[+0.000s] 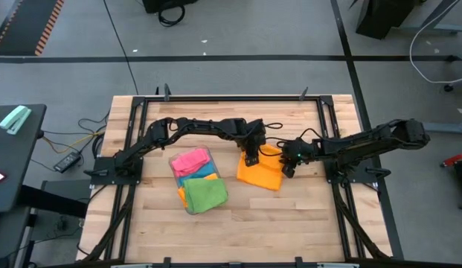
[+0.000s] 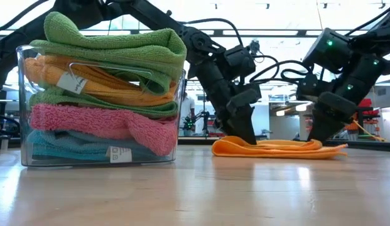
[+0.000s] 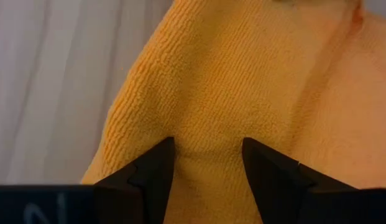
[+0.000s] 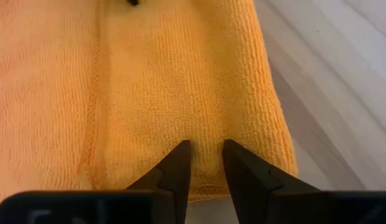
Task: Fold microfiber towels
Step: Fold the yellow towel
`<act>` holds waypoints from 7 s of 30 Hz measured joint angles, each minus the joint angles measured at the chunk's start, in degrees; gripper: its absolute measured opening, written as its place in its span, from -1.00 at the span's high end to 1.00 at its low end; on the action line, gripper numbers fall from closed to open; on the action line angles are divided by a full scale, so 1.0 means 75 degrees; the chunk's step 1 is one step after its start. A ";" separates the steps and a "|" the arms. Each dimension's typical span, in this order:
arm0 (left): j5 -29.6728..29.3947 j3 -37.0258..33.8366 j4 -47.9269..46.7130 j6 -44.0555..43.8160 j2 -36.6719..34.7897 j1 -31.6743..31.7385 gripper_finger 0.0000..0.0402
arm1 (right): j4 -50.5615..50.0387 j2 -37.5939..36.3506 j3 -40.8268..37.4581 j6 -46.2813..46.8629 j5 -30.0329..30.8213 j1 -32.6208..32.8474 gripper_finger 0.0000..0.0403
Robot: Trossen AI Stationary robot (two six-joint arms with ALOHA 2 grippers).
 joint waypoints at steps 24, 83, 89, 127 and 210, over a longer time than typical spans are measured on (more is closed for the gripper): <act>0.0593 -0.0006 -0.0683 0.0258 -0.0781 0.0865 -0.16 | -0.0827 -0.0172 0.1100 -0.0210 -0.2042 -0.1636 0.47; -0.0248 0.1860 -0.2657 0.2595 -0.0289 0.1061 0.90 | -0.4035 0.0854 0.3468 -0.6792 -0.0623 -0.2605 0.96; -0.0280 0.1670 -0.2675 0.2720 -0.0286 0.0737 0.92 | -0.4042 0.0854 0.3465 -0.7315 -0.0020 -0.2337 0.96; -0.0108 -0.0599 -0.0460 -0.0141 -0.0507 0.0415 0.57 | -0.3984 0.0860 0.3407 -0.6415 -0.0462 -0.2484 0.96; 0.0362 -0.1049 0.0484 -0.0082 -0.0501 0.0723 0.74 | -0.2163 0.3144 0.3230 -0.2945 -0.3593 -0.4231 0.15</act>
